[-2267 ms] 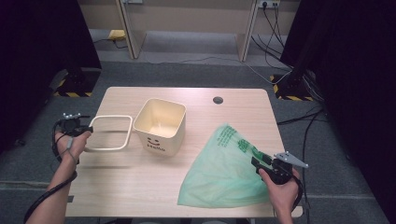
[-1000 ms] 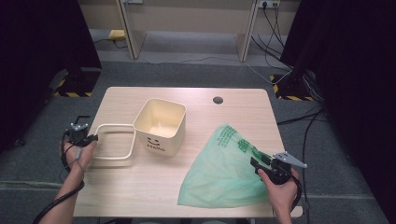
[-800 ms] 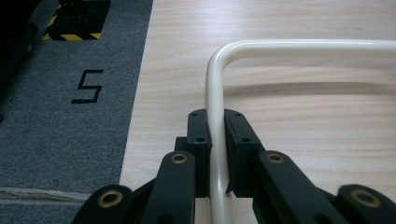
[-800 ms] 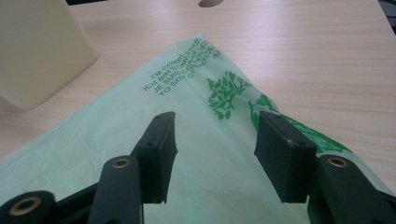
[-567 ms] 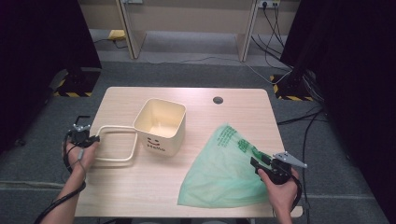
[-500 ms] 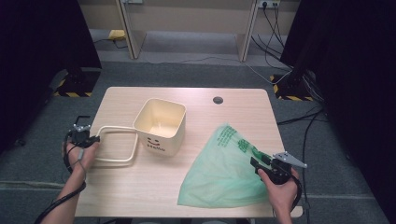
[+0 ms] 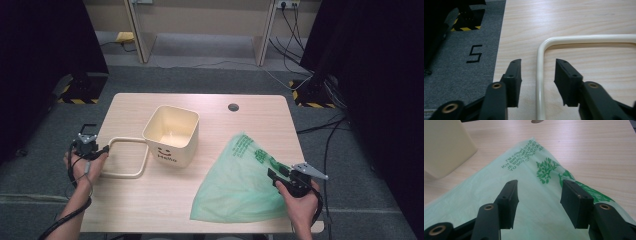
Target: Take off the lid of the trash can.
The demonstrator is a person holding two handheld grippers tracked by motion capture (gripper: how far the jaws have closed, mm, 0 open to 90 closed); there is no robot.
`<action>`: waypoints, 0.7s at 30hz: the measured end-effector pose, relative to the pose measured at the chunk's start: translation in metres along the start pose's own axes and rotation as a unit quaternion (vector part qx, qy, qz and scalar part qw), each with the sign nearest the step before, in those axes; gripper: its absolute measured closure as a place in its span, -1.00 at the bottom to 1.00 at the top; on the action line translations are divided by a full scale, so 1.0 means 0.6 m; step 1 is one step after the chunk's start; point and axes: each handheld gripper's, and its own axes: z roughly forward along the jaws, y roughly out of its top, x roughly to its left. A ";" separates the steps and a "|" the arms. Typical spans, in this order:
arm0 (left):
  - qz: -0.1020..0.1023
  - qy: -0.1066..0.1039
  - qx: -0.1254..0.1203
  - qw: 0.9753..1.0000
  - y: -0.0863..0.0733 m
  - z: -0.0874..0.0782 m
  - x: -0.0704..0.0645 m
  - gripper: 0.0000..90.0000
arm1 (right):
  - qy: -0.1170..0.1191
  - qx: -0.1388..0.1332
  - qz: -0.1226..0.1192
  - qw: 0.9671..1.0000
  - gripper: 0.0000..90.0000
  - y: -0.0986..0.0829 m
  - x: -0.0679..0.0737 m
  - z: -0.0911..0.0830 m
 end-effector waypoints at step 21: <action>0.002 -0.056 -0.054 0.997 0.034 -0.064 -0.039 -0.13 | 0.009 -0.011 0.001 1.000 0.05 -0.001 0.007 -0.022</action>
